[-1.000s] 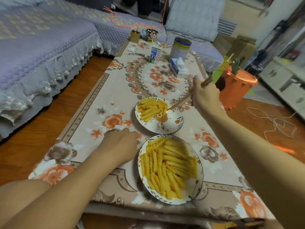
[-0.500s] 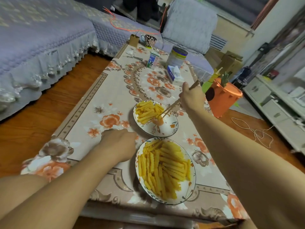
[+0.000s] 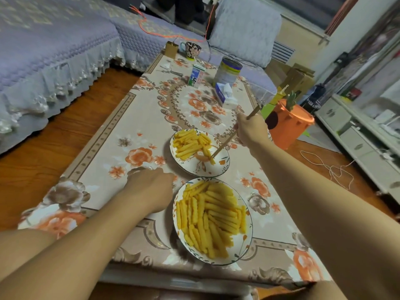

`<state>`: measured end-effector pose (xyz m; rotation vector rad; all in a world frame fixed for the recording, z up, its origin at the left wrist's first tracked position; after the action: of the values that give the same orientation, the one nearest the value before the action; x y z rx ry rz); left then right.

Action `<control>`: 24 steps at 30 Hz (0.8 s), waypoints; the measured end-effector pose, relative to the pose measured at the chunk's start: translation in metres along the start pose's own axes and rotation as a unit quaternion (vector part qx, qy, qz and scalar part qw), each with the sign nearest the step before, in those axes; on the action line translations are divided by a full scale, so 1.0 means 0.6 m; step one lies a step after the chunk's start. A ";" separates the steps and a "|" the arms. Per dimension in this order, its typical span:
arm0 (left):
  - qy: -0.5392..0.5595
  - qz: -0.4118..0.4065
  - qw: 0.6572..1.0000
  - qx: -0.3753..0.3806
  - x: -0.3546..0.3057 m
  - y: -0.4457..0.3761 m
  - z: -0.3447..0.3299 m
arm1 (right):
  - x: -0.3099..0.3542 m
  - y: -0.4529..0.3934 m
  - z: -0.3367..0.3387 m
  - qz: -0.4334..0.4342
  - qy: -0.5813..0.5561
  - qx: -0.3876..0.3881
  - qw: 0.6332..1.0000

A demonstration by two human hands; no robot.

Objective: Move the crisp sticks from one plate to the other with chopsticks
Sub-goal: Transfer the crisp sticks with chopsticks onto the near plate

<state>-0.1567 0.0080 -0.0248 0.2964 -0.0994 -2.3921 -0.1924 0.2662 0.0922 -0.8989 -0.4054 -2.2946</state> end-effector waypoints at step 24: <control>0.017 0.000 1.000 0.005 -0.003 0.006 -0.011 | -0.010 0.216 0.141 0.004 0.030 0.183 0.983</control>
<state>-0.1515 0.0063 -0.0301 0.3415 -0.0971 -2.3856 -0.0618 0.2124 0.1557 -0.6438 -0.7654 -2.1357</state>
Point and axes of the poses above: each hand's wrist, its own y-axis away from the middle knuckle, its own z-axis out of the back of the hand, x = y × z, the point moved 5 cm from there along -y, towards the middle knuckle, and after that the axes turned 13 degrees about -z, right-handed, at the moved point
